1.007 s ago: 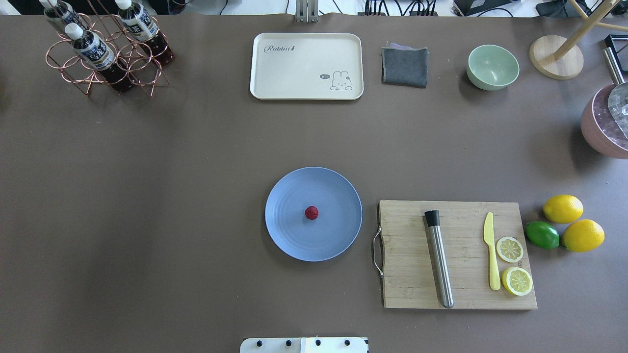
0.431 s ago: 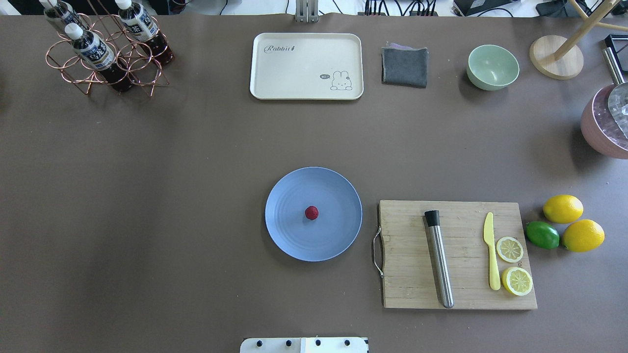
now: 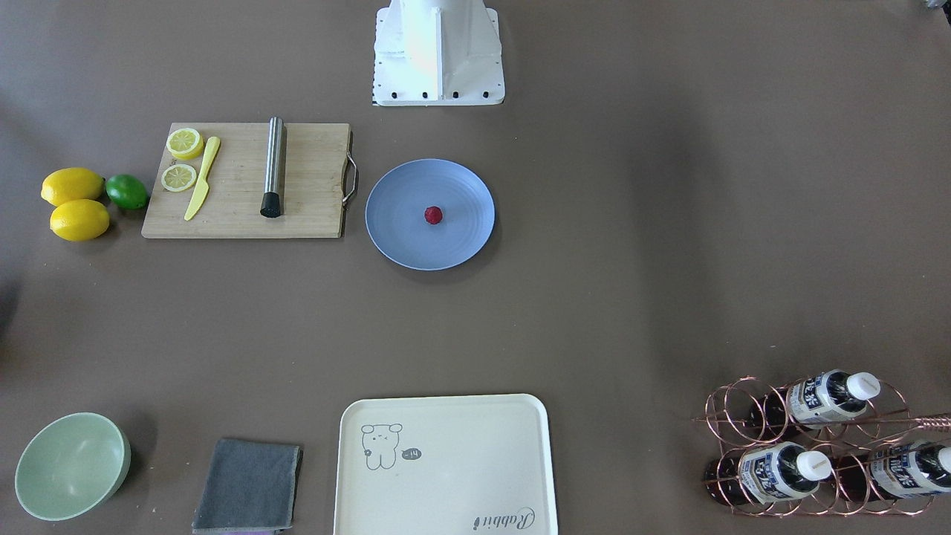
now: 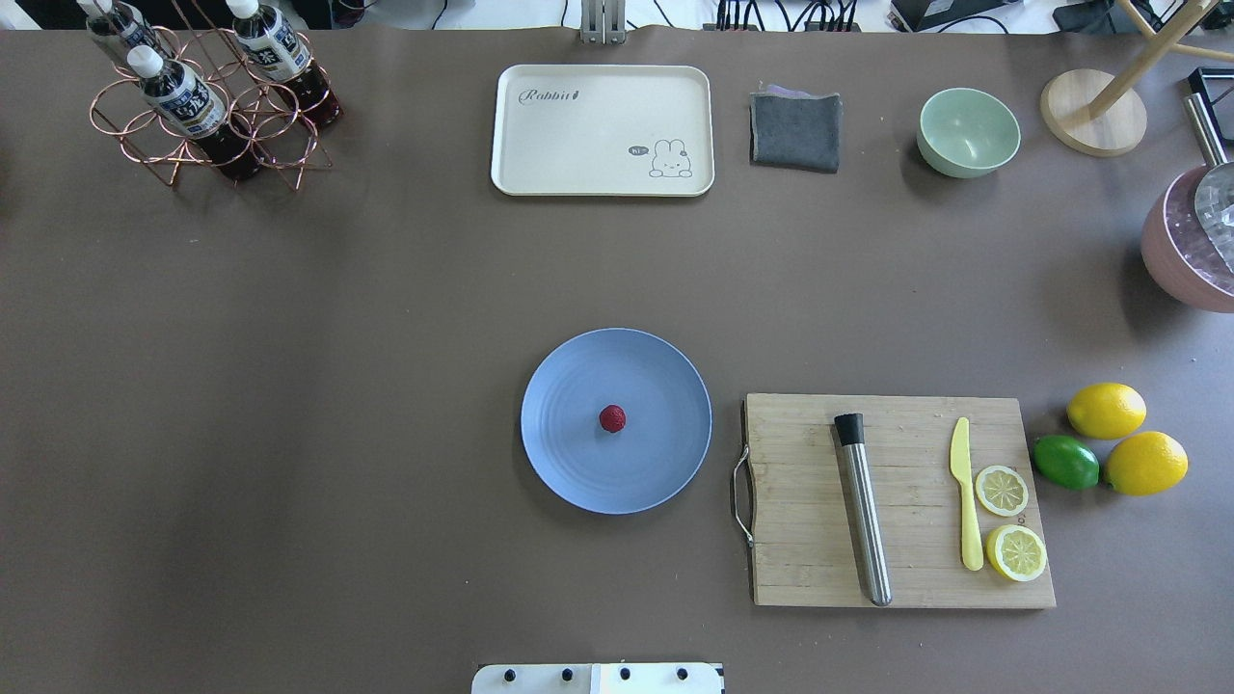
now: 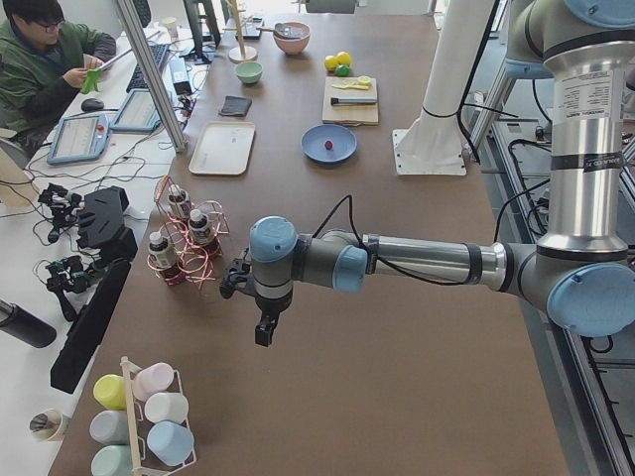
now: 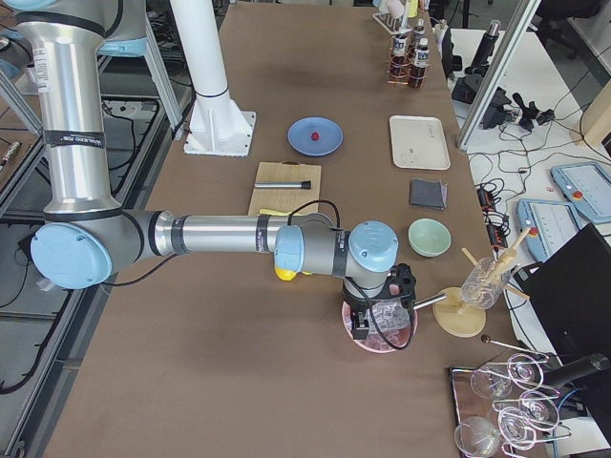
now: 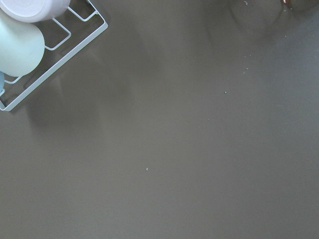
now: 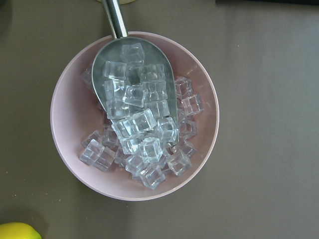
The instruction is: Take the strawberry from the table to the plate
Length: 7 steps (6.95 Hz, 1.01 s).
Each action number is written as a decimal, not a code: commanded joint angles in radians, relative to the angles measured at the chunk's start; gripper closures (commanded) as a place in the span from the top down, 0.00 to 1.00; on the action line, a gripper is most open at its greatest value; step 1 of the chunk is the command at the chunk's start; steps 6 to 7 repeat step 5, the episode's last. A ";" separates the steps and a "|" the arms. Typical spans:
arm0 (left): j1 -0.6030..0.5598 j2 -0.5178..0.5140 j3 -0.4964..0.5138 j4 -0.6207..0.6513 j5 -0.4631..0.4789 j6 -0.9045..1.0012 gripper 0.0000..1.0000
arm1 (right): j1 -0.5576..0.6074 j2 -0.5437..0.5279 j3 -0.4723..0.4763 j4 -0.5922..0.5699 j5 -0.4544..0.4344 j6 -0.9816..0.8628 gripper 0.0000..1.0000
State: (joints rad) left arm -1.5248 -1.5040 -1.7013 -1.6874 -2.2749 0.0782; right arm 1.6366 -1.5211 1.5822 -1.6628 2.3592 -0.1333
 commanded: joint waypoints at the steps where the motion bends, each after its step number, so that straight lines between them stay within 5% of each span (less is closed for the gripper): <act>1: 0.000 0.001 0.000 0.000 0.000 0.000 0.98 | 0.000 -0.005 0.007 0.000 0.000 0.001 1.00; 7: -0.002 0.002 0.000 -0.002 0.000 0.002 0.98 | 0.002 -0.013 0.007 0.000 0.000 0.001 1.00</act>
